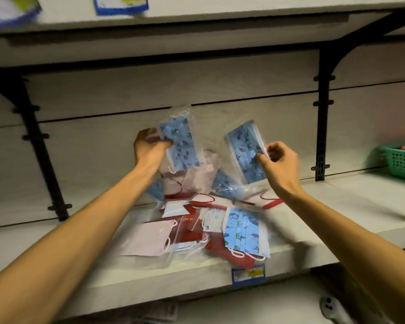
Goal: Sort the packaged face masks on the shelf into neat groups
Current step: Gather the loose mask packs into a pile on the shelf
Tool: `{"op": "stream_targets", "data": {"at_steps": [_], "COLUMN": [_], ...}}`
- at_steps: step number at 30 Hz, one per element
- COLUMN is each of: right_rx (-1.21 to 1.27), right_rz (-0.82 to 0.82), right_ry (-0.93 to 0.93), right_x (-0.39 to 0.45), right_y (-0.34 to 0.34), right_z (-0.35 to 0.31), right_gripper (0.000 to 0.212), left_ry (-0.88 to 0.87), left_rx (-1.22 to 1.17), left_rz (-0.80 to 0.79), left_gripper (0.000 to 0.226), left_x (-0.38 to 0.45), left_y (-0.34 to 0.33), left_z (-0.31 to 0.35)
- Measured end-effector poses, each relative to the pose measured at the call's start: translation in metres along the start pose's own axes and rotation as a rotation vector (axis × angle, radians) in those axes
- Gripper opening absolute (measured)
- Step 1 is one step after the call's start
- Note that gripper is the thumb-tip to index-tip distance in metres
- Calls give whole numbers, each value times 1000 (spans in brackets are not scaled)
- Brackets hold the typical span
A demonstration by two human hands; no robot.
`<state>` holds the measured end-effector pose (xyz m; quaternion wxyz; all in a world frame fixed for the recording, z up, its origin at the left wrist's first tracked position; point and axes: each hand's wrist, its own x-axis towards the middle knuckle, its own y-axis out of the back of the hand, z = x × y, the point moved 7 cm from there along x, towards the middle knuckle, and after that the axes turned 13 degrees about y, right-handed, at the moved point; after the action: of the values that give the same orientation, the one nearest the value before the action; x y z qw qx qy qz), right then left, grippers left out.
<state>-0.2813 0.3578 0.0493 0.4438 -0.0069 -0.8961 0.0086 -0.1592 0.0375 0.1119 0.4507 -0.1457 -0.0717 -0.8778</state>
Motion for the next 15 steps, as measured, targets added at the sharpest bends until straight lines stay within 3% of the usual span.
{"op": "stream_targets", "data": {"at_steps": [3,10,15], "right_rx": [62,275,418], "right_rz": [29,9,-14], "right_ry": [12,-70,-142], "right_x": [-15,-82,-141], "right_y": [-16,-78,-127], "right_z": [-35,-125,-203], "right_gripper": [18,29,27], "left_ry": [77,169,147], "left_rx": [-185,-196,-126], "left_rz": [-69,-188,-253], "left_gripper": [21,37,19], "left_x": [-16,-53,-98], "left_y": [42,163,259], "left_z": [0,2,6]}}
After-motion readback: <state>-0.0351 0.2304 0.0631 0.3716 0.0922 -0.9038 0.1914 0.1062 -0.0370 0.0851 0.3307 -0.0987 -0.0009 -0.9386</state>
